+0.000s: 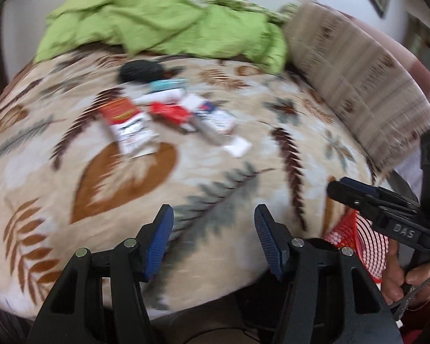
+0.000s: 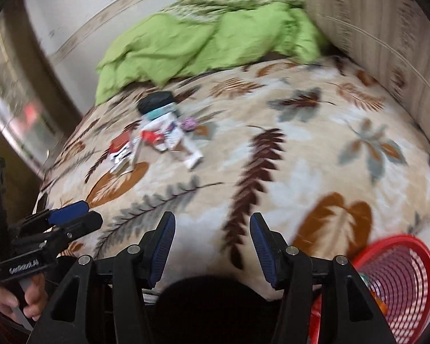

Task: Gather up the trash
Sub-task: 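Grasp the white-blue medicine box with the right gripper while the left grasps the red box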

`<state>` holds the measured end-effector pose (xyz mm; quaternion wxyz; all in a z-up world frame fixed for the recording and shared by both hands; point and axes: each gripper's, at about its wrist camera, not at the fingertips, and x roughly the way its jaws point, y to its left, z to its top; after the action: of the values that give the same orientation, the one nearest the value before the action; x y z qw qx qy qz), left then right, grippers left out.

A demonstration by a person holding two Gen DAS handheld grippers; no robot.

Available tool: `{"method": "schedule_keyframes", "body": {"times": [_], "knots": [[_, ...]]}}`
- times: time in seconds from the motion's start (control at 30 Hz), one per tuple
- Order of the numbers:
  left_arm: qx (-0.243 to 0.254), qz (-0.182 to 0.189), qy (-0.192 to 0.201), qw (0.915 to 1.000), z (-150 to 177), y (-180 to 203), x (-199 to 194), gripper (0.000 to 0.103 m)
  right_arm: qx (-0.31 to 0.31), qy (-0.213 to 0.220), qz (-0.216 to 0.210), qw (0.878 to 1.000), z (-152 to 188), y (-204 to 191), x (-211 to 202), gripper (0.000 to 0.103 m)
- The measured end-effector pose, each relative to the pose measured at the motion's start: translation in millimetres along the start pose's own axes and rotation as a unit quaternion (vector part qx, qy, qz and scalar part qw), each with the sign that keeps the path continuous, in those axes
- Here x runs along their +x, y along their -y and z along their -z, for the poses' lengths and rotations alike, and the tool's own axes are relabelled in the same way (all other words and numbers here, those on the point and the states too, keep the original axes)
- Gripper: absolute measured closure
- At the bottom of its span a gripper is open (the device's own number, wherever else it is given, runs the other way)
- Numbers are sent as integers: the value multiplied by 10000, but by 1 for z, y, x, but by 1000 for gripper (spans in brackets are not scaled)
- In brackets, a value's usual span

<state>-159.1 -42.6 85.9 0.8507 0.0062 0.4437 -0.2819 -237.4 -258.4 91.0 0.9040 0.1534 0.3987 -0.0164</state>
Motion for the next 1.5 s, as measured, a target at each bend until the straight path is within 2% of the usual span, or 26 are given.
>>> {"method": "schedule_keyframes", "body": {"times": [0.2, 0.43, 0.53, 0.67, 0.93, 0.97, 1.0, 1.03, 1.23, 1.4, 1.5], "knots": [[-526, -208, 77, 9984, -8, -41, -3, 45, -490, -104, -13, 9987, -20, -28, 25, 46], [-835, -322, 117, 9959, -13, -69, -6, 43, -988, -128, 171, 9949, -58, -49, 68, 43], [-988, -353, 110, 9944, -16, -80, -5, 41, -1310, -114, 326, 9908, -79, -57, 94, 43], [-1128, -451, 136, 9925, -25, -95, -5, 40, -1610, -342, 493, 9851, -99, -65, 131, 43], [-1471, -431, 137, 9881, -60, -115, 11, 30, -2070, -605, 791, 9733, -106, -75, 183, 44], [-1539, -399, 115, 9872, -66, -117, 15, 29, -2072, -594, 799, 9732, -105, -74, 185, 49], [-1592, -386, 85, 9865, -71, -118, 20, 29, -2021, -581, 765, 9746, -104, -72, 186, 62], [-1661, -375, 40, 9854, -79, -119, 26, 29, -1979, -605, 747, 9755, -103, -71, 186, 64], [-1926, -445, -247, 9800, -113, -127, 67, 27, -1456, -200, 598, 9873, -94, -57, 153, 66], [-2211, -790, -556, 9704, -134, -135, 105, 27, -859, -24, 269, 9959, -76, -45, 122, 66], [-2105, -1048, -714, 9693, -140, -133, 123, 27, -493, -19, 93, 9987, -63, -39, 111, 66]]}}
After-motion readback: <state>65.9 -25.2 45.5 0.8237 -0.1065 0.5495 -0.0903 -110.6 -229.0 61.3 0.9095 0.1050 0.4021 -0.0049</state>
